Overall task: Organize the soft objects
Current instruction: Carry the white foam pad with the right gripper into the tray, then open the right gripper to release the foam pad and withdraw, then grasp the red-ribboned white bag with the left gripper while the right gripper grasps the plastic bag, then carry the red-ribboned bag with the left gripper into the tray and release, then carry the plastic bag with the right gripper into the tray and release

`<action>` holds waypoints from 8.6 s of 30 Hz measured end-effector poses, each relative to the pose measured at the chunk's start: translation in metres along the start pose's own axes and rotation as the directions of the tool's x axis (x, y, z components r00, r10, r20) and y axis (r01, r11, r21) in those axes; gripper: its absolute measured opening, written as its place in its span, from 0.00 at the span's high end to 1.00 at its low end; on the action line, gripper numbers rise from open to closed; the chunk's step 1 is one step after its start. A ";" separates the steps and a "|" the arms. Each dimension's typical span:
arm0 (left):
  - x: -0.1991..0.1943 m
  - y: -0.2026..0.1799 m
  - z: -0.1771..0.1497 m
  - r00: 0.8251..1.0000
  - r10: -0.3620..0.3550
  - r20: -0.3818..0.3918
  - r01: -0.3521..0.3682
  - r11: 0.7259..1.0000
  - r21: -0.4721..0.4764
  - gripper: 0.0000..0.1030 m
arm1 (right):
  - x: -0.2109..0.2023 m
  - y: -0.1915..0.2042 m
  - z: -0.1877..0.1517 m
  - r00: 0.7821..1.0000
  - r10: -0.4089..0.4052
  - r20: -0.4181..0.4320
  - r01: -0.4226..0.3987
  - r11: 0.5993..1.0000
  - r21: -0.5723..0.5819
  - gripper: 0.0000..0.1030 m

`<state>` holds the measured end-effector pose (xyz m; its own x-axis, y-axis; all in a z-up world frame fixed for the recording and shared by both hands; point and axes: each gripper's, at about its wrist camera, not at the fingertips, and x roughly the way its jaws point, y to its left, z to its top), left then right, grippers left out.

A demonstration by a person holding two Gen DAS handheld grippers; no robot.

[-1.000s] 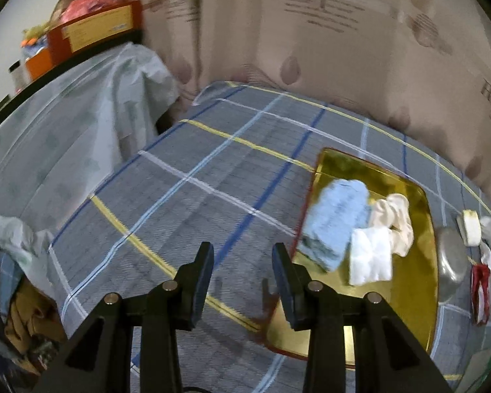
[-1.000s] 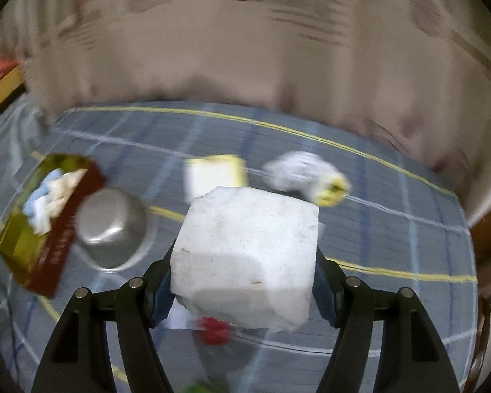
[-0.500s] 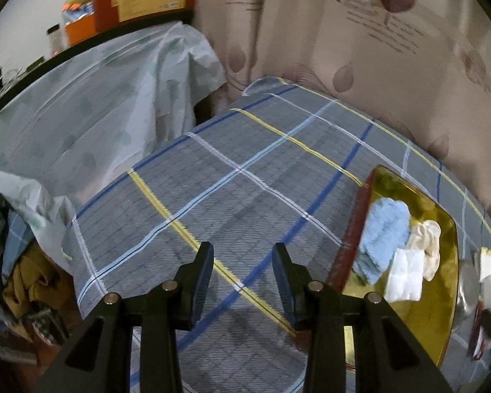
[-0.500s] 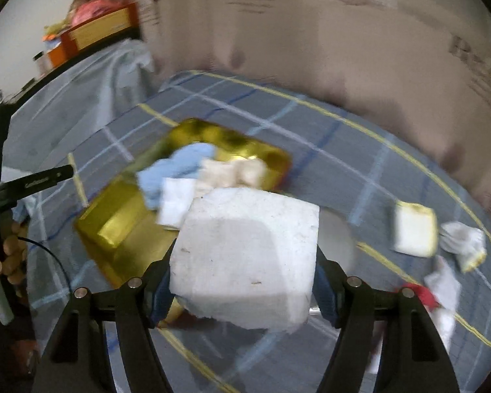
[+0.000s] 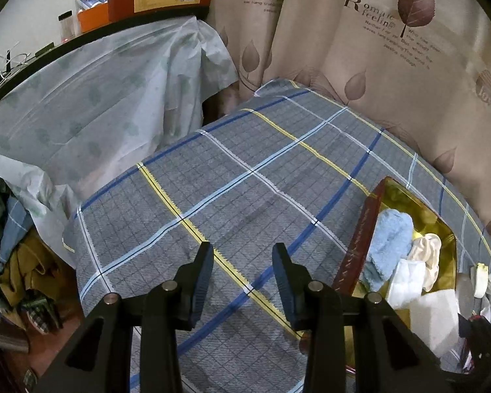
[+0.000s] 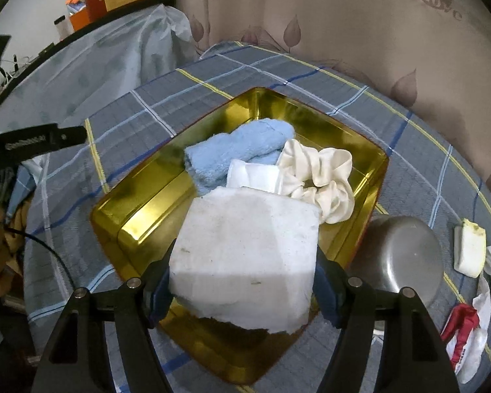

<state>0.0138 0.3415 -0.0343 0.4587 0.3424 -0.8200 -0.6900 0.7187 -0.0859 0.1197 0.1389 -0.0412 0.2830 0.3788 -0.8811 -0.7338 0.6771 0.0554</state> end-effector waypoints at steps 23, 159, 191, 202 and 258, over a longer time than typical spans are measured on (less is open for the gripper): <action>-0.002 -0.008 -0.003 1.000 -0.002 0.008 0.002 0.999 0.040 0.63 | 0.004 0.001 0.003 1.000 -0.006 0.007 0.006 1.000 0.015 0.25; -0.060 -0.424 -0.188 0.878 -0.335 -0.343 0.473 0.488 0.734 0.82 | -0.120 -0.341 -0.281 0.880 -0.470 -0.062 0.401 0.668 0.627 0.65; -0.051 -0.272 -0.024 0.972 -0.221 -0.081 0.221 0.741 0.634 0.82 | -0.121 -0.342 -0.281 0.880 -0.470 -0.064 0.401 0.666 0.629 0.65; 0.011 -0.238 0.011 0.988 -0.114 -0.102 0.153 0.795 0.588 0.82 | -0.121 -0.342 -0.281 0.880 -0.471 -0.064 0.402 0.666 0.629 0.65; -0.020 -0.103 -0.033 0.998 -0.065 0.017 0.050 0.894 0.445 0.61 | -0.129 -0.344 -0.264 0.887 -0.437 -0.151 0.429 0.656 0.620 0.72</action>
<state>0.0570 0.2411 -0.0278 0.5121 0.3054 -0.8028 -0.3450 0.9291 0.1334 0.1728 -0.3094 -0.0707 0.4786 -0.0553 -0.8763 0.0228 0.9985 -0.0505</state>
